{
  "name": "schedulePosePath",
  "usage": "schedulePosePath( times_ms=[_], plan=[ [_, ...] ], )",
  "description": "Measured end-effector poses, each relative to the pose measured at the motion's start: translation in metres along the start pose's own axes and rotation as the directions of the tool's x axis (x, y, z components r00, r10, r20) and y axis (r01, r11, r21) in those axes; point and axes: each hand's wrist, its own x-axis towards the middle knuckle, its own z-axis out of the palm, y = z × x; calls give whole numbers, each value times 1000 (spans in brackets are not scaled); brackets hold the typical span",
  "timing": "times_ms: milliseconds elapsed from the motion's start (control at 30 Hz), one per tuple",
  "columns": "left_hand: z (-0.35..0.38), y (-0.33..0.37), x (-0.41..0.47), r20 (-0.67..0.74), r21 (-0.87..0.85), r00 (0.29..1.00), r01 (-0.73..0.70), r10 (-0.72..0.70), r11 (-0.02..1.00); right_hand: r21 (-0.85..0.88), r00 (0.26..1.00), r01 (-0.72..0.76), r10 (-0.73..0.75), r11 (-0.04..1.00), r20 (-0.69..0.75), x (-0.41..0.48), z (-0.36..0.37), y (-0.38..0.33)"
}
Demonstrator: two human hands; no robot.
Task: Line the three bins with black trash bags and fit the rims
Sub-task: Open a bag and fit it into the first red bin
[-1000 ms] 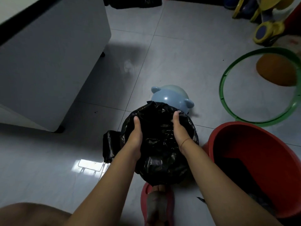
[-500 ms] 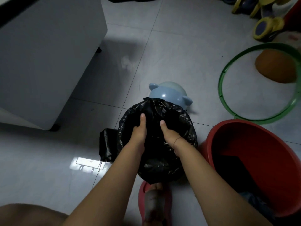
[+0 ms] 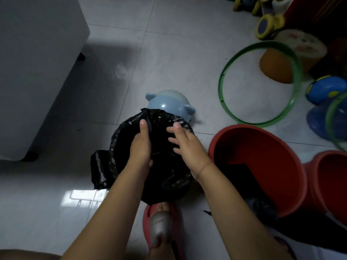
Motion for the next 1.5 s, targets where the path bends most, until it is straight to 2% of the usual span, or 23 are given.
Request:
schedulePosePath(
  times_ms=[67,133,200,300,400,467,533,600,733,800,900,967,1033,1067,1167,1267,1333,1400,1467,1500],
  plan=[
    [18,10,-22,12,-36,995,-103,103,994,88,986,99,-86,991,-143,-25,-33,-2],
    [39,13,-48,35,-103,986,-157,161,982,108,952,99,-62,989,-298,-45,-77,1],
    [60,11,-75,103,-148,975,-180,197,972,85,934,-18,47,996,-355,-62,-121,10],
    [86,-3,-112,240,-158,947,-178,212,971,-1,917,-201,188,980,-352,-87,-167,34],
    [97,-37,-138,263,-94,956,-111,132,989,32,919,-171,171,985,-356,-113,-178,50],
    [96,-63,-147,241,50,967,-93,78,994,132,900,-103,148,986,-409,-128,-178,60],
    [95,-83,-151,260,203,965,-68,13,977,218,858,-71,171,973,-484,-140,-176,69],
    [95,-91,-156,301,270,950,3,-88,963,268,805,-70,213,961,-554,-150,-172,77],
    [97,-89,-165,436,381,881,3,-183,925,224,714,-136,252,965,-653,-166,-165,94],
    [98,-81,-169,502,340,848,-14,-169,940,178,712,-194,263,965,-651,-174,-163,99],
    [105,-59,-173,565,172,807,87,-171,981,157,742,-235,282,959,-608,-183,-165,101],
    [108,-40,-173,577,64,793,195,-196,979,409,784,-208,401,889,-474,-186,-165,98],
    [107,-27,-174,596,40,775,234,-211,971,694,836,-179,479,697,-266,-189,-167,93],
    [106,-22,-176,623,40,757,223,-199,974,742,854,-191,481,643,-197,-191,-169,89],
    [99,-14,-188,732,49,669,139,-130,989,757,895,-266,445,596,-36,-192,-182,73],
    [89,-13,-203,874,70,477,75,-97,995,718,894,-331,448,612,30,-189,-197,52],
    [81,-12,-212,924,146,351,33,-148,989,661,885,-365,464,656,27,-184,-201,40],
    [74,-13,-214,939,250,257,-48,-230,967,601,868,-403,497,690,11,-179,-201,31],
    [73,-16,-211,933,304,226,-74,-281,950,588,869,-365,491,722,-63,-177,-198,24],
    [73,-16,-210,925,310,253,-65,-285,949,593,888,-296,445,749,-119,-176,-196,22]
  ],
)
